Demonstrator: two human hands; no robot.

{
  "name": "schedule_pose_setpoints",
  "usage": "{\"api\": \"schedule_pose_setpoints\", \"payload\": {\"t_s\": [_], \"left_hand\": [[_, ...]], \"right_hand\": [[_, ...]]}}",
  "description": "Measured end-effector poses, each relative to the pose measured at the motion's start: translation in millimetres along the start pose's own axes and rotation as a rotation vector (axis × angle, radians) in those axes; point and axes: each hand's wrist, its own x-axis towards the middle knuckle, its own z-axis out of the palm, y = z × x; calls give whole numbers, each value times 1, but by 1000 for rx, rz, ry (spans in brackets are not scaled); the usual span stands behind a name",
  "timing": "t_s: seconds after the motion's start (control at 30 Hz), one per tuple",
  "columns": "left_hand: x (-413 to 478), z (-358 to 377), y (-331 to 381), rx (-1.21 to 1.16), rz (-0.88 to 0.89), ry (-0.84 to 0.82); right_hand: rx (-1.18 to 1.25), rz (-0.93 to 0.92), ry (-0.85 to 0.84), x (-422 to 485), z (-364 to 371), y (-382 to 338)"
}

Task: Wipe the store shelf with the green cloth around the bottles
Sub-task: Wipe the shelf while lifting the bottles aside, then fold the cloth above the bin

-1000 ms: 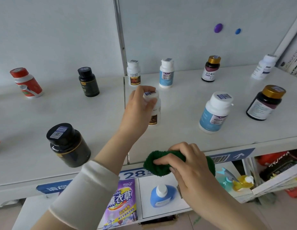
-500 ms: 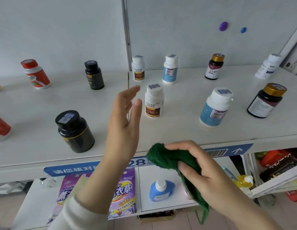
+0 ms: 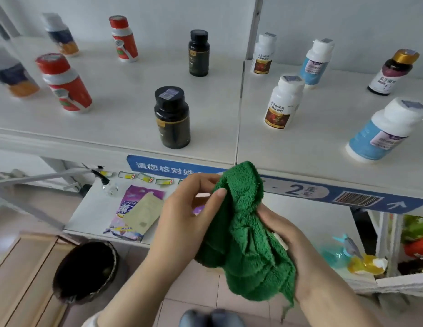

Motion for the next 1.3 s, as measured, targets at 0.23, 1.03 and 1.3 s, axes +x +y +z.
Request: {"api": "schedule_pose_setpoints", "payload": {"t_s": [0.23, 1.03, 1.3], "left_hand": [[-37, -62, -20, 305, -160, 328], [-272, -412, -110, -279, -509, 945], [-274, -473, -169, 261, -637, 945]], "right_hand": [[-799, -43, 110, 42, 19, 59], [-488, 299, -217, 209, 276, 345], [-1473, -115, -540, 281, 322, 372]]}}
